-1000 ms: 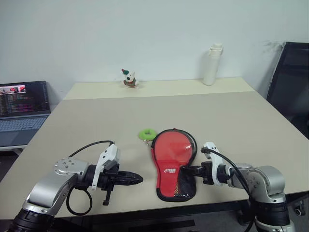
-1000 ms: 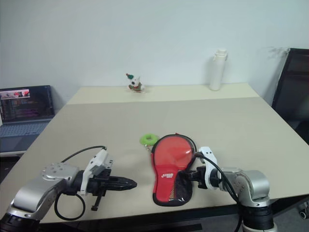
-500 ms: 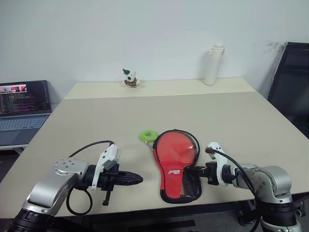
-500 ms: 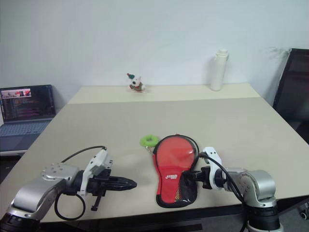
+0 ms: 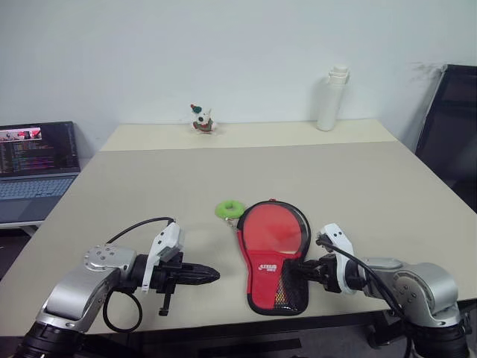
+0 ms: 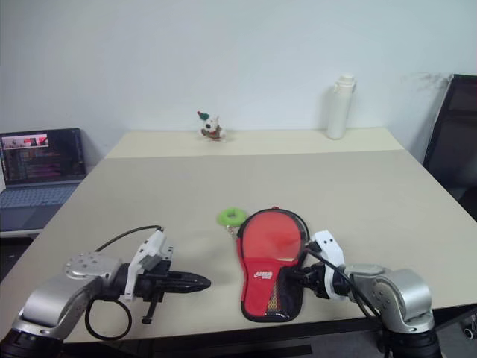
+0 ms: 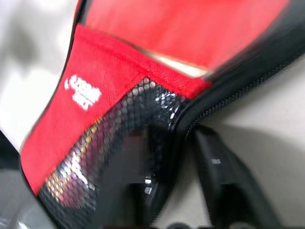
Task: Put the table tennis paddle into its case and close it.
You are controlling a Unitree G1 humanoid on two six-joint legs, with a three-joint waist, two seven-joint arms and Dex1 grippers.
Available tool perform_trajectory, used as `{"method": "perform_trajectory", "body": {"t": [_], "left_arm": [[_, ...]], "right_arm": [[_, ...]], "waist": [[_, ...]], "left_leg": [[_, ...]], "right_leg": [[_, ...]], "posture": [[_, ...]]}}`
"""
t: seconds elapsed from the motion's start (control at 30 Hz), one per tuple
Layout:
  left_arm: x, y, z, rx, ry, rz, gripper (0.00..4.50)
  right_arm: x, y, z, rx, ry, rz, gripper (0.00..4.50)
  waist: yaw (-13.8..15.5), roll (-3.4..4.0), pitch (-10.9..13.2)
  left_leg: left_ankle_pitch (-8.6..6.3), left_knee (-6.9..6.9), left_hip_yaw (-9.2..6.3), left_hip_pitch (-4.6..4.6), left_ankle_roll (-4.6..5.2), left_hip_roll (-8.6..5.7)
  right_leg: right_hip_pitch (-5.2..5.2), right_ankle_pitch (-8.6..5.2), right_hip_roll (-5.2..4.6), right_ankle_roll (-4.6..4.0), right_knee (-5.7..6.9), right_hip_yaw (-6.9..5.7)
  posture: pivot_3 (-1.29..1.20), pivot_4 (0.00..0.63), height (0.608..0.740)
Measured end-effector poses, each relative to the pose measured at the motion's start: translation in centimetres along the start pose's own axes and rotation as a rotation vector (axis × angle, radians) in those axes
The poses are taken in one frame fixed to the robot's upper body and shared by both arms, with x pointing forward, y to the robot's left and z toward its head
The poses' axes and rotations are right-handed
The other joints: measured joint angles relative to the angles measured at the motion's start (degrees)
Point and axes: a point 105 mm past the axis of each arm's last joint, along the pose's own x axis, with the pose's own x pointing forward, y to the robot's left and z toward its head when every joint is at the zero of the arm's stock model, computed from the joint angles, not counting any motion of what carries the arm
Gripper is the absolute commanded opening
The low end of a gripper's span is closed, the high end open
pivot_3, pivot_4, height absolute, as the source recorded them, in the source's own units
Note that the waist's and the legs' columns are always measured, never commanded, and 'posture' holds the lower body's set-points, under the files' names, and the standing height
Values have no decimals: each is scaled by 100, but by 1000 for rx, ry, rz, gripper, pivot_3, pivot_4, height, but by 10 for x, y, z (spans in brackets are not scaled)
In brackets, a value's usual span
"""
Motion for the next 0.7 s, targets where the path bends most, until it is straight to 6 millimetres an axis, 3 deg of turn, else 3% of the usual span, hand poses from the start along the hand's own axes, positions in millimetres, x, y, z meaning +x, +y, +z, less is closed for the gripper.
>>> {"method": "perform_trajectory", "body": {"t": [0.13, 0.17, 0.33, 0.5, 0.63, 0.7], "left_arm": [[3, 0, -1, -4, -3, -4, 0], [4, 0, -1, -7, -7, -2, 0], [4, 12, -1, -28, -29, 39, 0], [2, 49, 9, -68, -77, 185, 0], [-7, 81, 13, -76, -72, 346, 871], [-9, 93, 13, -73, -67, 405, 1640]], "right_arm": [[-15, 2, 1, -98, 2, 3, 4273], [-17, 5, 1, -115, 1, 19, 4438], [-32, 20, 14, -145, -72, 113, 4438], [-36, 14, 48, -162, -210, 81, 4438], [-34, 10, 64, -171, -265, 61, 4500], [-31, 11, 68, -178, -275, 61, 4500]], "waist": [[11, -1, 1], [13, -1, 1], [39, -2, 1], [82, -3, 1], [89, -3, 1], [90, -3, 1]], "left_leg": [[0, 1, -8, -1, 0, 1], [0, 0, -11, -1, 0, 2], [0, 5, -23, -1, 0, 5], [1, 9, -25, 1, 0, 1], [0, 7, -26, -15, 1, 1], [0, 7, -25, -23, 1, 0]], "right_leg": [[0, 0, 1, 0, 0, -8], [0, 0, 2, 0, 1, -10], [5, 0, 7, 0, 5, -23], [9, 1, 7, 1, 6, -22], [1, 1, 7, 1, -3, -23], [-4, 1, 6, 1, -6, -21]], "posture": [[0, 150, 740], [0, 150, 740], [0, 150, 740], [0, 150, 740], [0, 150, 740], [0, 150, 740]]}}
